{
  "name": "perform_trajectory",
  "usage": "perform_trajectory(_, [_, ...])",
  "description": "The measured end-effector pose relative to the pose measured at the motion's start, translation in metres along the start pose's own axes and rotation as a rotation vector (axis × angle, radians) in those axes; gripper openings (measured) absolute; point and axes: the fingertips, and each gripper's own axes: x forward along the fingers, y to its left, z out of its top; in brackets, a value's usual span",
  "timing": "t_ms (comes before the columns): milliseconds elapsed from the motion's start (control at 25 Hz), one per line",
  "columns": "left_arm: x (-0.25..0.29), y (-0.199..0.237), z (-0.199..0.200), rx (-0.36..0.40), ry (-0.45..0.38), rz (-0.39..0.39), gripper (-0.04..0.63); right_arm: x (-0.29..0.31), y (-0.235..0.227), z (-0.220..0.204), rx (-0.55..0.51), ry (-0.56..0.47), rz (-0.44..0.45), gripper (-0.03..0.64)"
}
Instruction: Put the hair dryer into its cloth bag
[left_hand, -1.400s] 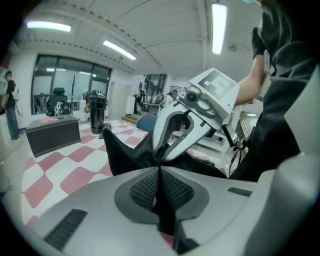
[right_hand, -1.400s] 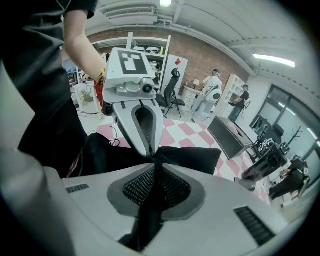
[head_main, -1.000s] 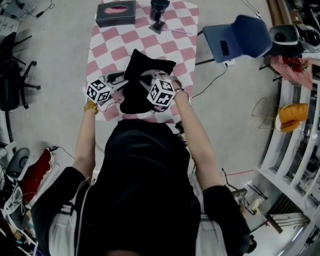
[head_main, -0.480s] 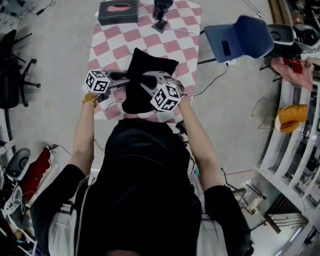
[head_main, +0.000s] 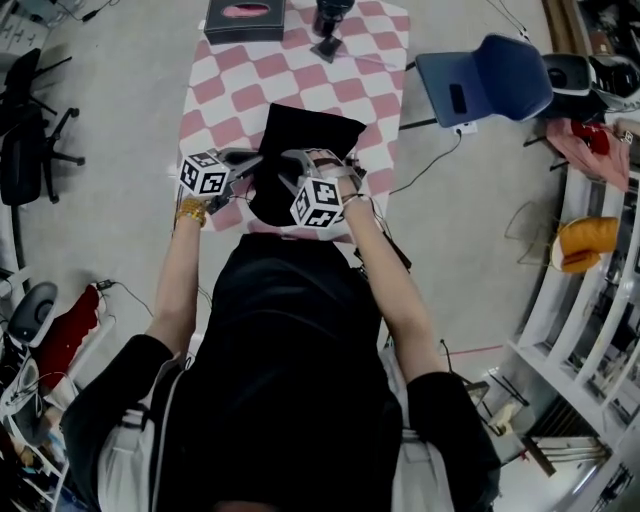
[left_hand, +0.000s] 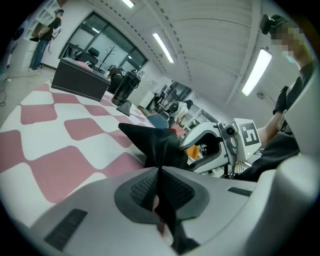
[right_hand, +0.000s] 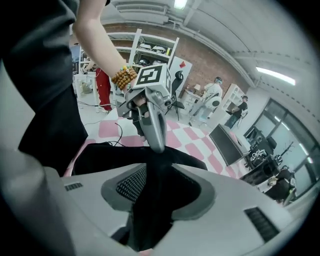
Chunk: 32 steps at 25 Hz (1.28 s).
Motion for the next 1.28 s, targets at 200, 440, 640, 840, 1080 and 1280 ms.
perform_trajectory(200, [-0.004, -0.003, -0.007, -0.082, -0.088, 0.069, 0.031, -0.024, 0.002, -0.011, 0.077, -0.032, -0.050, 0.161])
perform_trajectory(440, [-0.022, -0.015, -0.004, 0.057, -0.093, 0.269, 0.088, -0.075, -0.002, -0.075, 0.222, 0.002, -0.076, 0.164])
perform_trajectory(640, [-0.047, -0.051, -0.013, 0.264, -0.073, 0.360, 0.103, -0.108, 0.033, -0.136, 0.311, 0.075, 0.036, 0.176])
perform_trajectory(840, [-0.031, -0.086, -0.086, 0.527, 0.203, 0.333, 0.161, -0.109, 0.096, -0.177, 0.017, 0.182, 0.134, 0.250])
perform_trajectory(1080, [0.010, -0.107, -0.140, 0.676, 0.443, 0.330, 0.184, -0.081, 0.102, -0.186, -0.234, 0.239, 0.045, 0.259])
perform_trajectory(1280, [0.030, -0.104, -0.156, 0.671, 0.517, 0.377, 0.173, -0.081, 0.113, -0.176, -0.210, 0.225, 0.118, 0.230])
